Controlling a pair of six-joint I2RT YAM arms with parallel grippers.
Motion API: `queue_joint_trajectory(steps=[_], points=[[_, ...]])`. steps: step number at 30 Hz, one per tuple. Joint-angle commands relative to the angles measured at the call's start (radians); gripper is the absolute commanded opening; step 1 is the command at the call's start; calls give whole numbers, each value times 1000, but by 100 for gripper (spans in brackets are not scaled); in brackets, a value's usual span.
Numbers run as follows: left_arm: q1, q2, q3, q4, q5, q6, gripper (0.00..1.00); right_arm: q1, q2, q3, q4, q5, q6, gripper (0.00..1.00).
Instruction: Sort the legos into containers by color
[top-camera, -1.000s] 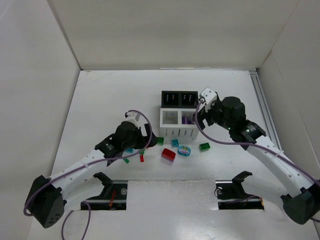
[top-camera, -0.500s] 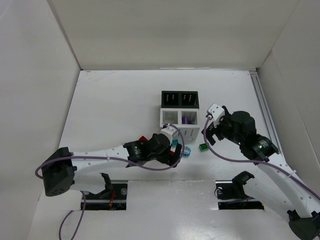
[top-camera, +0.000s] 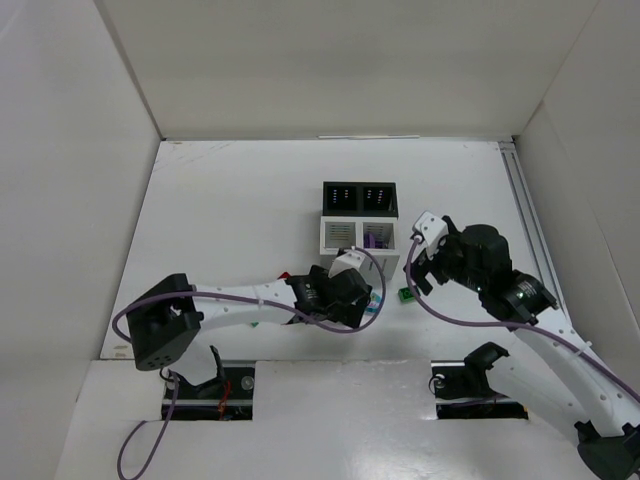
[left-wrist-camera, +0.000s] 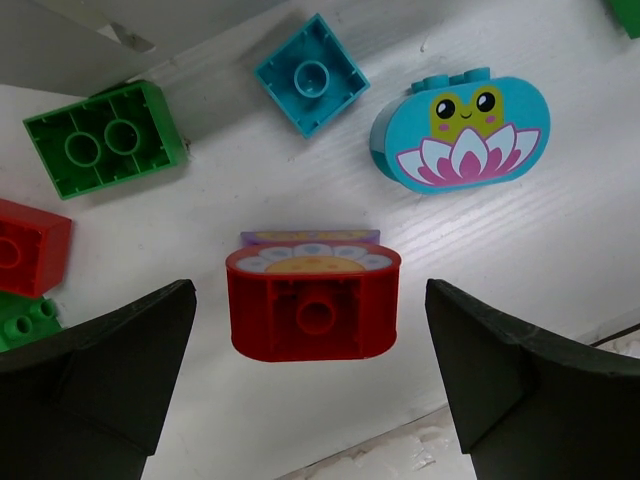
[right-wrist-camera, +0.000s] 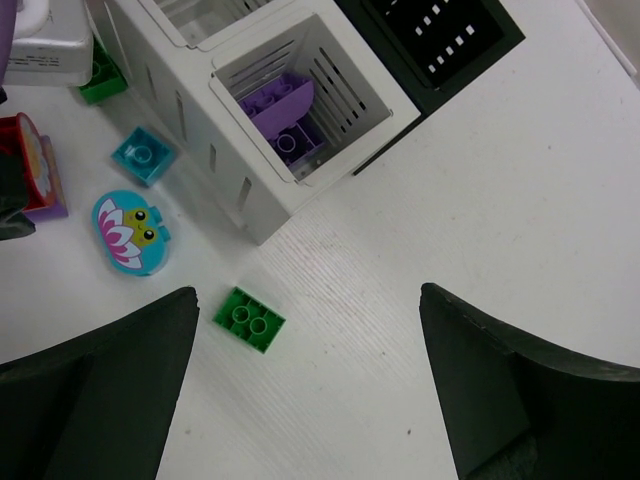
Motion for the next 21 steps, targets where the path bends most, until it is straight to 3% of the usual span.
queue_joint_trajectory(steps=[1, 4, 14, 21], points=[[-11, -9, 43, -36, -41, -33, 96, -7, -14, -8, 11, -15, -10, 96], [-11, 9, 43, -36, -27, -33, 86, -7, -23, -8, 0, -6, -10, 96], [-11, 49, 43, -2, -38, -47, 86, -7, -42, -8, -9, -6, 9, 96], [-11, 23, 61, -2, -47, -47, 53, -7, -60, -28, -9, -15, 18, 96]])
